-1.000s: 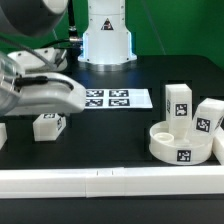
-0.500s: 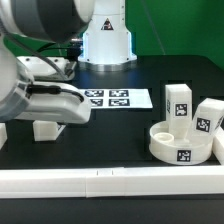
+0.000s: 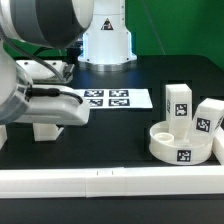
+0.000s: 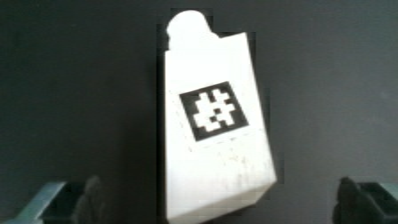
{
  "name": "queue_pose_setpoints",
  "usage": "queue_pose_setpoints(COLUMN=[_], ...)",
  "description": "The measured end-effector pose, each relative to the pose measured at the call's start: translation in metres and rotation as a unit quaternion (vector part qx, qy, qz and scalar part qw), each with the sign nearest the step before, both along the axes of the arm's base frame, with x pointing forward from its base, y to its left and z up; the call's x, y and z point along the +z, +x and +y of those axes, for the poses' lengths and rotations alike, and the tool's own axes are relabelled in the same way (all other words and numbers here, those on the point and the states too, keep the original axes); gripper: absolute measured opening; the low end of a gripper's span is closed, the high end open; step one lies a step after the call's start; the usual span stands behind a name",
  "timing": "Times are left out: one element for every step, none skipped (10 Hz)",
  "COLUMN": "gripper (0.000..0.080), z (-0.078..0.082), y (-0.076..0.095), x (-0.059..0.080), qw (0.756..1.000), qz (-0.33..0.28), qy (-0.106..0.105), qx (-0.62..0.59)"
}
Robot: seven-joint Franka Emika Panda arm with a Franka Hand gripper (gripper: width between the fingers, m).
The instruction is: Assemble stool
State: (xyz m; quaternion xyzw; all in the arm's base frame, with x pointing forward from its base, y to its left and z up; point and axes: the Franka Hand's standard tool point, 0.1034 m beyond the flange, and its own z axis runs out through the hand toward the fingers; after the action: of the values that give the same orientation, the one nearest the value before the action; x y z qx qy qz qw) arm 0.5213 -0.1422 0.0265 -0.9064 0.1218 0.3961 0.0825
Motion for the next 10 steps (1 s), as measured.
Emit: queue_pose_setpoints(gripper=[0.0649,0.0649,0.0649,0.0649,0.0649,0.0649,0.0649,0.0626,0.0626,0.0455], z=[0.001,0.001,0.005,0.003,0.001,0.0,0.0,0.001,0.0,0.0], y=[0.001,0.0,-0.015,-0.018,-0.014,-0.009,-0.008,-0.006,-0.004,-0.005], x=[-0.001,-0.001,0.004,0.0,-0.006,-0.008,-0.01,-0.014,-0.016,-0.017], qw=[1.0,1.0,0.998,0.995,0.995,0.996,0.997,0.997,0.998,0.998], qz=[-0.002,0.0,0.058,0.094,0.099,0.083,0.078,0.07,0.063,0.063], qy=[-0.001,-0.001,0.018,0.026,0.027,0.02,0.018,0.014,0.011,0.01], qx=[0.001,0.001,-0.006,-0.007,-0.004,-0.002,-0.001,0.001,0.002,0.001])
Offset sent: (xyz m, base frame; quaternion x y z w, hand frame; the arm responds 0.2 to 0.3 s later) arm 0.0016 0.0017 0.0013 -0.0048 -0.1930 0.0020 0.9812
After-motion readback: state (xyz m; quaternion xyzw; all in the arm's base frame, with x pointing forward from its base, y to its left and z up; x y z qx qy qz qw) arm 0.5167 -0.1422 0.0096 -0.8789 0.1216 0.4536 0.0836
